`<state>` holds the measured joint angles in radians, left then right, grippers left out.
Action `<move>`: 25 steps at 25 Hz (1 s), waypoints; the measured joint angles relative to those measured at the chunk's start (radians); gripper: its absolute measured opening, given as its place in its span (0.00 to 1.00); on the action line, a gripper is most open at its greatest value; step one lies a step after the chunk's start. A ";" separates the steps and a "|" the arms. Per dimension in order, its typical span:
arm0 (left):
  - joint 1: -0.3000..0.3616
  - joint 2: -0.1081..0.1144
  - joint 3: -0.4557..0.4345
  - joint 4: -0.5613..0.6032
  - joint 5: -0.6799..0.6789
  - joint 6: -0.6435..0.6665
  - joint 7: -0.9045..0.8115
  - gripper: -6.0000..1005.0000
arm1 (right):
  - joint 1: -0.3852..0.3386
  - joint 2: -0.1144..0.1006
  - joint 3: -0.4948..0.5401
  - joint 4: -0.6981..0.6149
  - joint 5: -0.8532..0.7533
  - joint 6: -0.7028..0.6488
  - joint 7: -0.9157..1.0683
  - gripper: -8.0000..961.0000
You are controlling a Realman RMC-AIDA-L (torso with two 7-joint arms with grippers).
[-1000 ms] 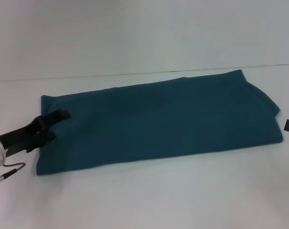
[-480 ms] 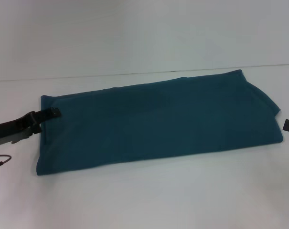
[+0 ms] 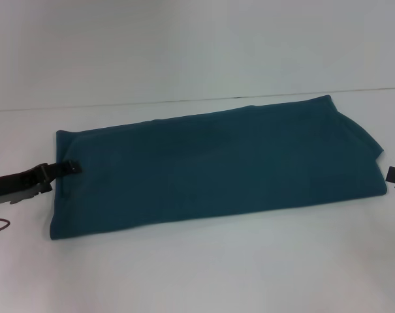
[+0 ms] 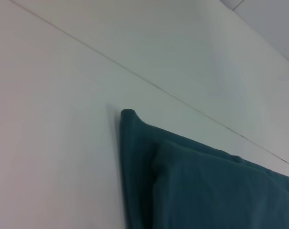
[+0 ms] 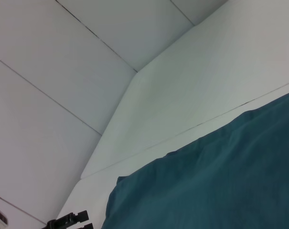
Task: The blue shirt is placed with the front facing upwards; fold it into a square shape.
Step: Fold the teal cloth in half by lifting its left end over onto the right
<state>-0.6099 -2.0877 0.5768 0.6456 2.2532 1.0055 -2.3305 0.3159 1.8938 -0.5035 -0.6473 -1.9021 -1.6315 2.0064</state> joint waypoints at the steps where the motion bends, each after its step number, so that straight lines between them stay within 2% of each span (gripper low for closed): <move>1: 0.001 0.000 0.000 0.000 0.000 -0.005 0.000 0.94 | 0.000 0.000 0.000 0.000 0.000 0.000 0.000 0.92; 25: -0.002 -0.004 0.017 -0.035 0.002 -0.053 -0.012 0.94 | 0.008 0.007 -0.005 0.000 -0.002 -0.005 0.000 0.92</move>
<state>-0.6121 -2.0917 0.5937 0.6107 2.2550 0.9524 -2.3424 0.3236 1.9006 -0.5083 -0.6473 -1.9037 -1.6369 2.0064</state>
